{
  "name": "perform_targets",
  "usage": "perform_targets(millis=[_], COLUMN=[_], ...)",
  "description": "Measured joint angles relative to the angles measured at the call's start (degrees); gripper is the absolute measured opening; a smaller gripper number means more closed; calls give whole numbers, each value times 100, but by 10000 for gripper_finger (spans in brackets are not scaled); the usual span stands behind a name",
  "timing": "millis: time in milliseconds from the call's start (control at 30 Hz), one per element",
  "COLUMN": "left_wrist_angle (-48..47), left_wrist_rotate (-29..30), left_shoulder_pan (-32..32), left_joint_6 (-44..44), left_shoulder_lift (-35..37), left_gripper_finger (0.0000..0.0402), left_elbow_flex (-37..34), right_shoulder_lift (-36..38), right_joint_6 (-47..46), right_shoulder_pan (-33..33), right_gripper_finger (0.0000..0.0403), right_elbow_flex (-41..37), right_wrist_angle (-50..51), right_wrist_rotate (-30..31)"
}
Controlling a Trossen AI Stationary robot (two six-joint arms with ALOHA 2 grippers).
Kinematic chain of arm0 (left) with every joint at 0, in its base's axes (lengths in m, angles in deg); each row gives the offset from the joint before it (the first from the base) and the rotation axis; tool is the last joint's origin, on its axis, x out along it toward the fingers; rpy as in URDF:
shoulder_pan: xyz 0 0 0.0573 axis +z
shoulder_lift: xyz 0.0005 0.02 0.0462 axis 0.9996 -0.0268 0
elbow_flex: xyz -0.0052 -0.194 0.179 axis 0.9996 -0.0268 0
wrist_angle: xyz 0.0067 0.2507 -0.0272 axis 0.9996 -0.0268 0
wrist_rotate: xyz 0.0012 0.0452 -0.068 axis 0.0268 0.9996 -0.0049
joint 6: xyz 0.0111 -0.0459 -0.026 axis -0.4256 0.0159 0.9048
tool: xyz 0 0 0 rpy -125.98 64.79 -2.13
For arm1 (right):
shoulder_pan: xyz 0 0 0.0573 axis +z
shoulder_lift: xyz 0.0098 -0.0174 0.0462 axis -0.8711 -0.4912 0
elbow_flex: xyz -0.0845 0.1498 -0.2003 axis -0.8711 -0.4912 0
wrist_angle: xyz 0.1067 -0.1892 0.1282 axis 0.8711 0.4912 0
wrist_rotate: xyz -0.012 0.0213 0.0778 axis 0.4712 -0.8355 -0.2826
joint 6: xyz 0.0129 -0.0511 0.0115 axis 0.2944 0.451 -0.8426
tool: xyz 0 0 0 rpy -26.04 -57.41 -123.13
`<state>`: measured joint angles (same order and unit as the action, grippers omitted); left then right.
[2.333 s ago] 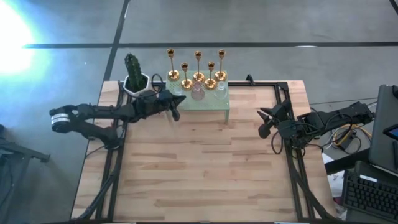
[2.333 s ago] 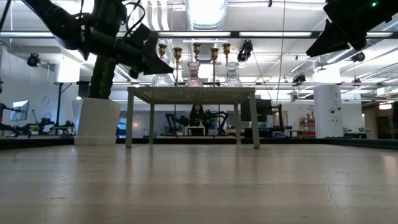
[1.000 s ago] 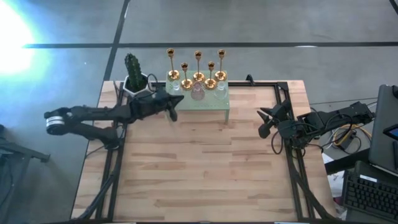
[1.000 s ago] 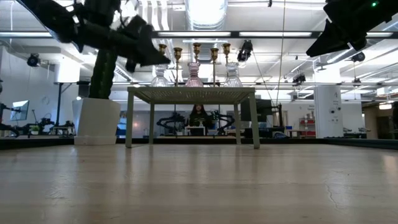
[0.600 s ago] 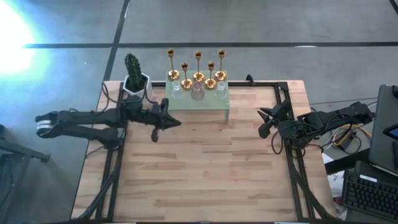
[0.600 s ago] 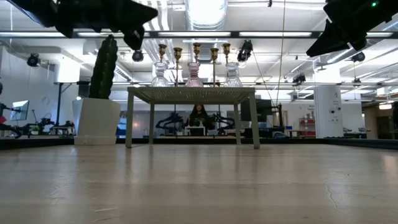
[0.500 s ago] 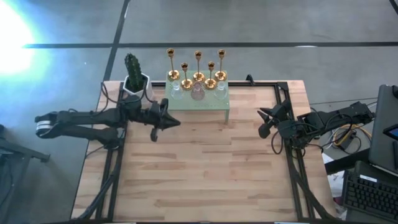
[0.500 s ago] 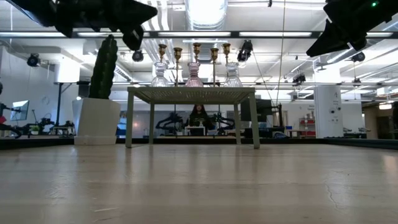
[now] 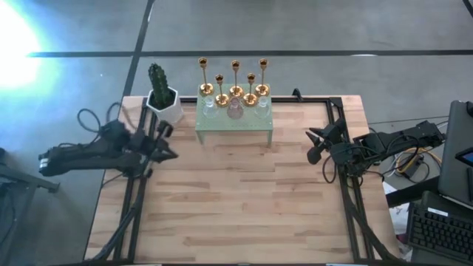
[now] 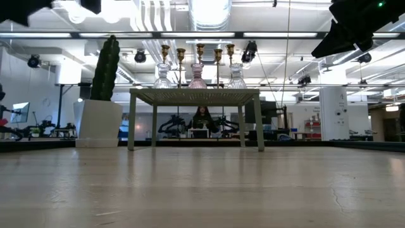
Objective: Pick & Place candle stick holders
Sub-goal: Return to Home Position
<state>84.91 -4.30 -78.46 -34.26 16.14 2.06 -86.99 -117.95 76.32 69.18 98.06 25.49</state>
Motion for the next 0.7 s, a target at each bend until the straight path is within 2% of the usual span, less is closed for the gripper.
perform_targets(millis=[100, 233, 367, 500, 700], left_wrist_angle=[94, 72, -277, -428, -963], left_wrist_rotate=[9, 324, 676, 650, 983], left_shoulder_pan=[-114, -125, -125, -125, -147], left_joint_6=[-206, -296, -452, -672, -966], left_shoulder_lift=[726, 1696, 2639, 2646, 2648], left_gripper_finger=[18, 18, 19, 19, 19], left_elbow_flex=[-656, -1514, -2006, -2275, -2428], right_shoulder_lift=[0, 0, 0, -4, -2], right_joint_6=[0, 0, 0, 0, 18], right_shoulder_pan=[0, -2, -1, 0, -1], right_gripper_finger=[85, 77, 70, 69, 80], right_elbow_flex=[0, 0, 0, 0, 0], right_wrist_angle=[0, 1, 2, -2, -2], right_wrist_rotate=[-2, 0, 0, 0, 0])
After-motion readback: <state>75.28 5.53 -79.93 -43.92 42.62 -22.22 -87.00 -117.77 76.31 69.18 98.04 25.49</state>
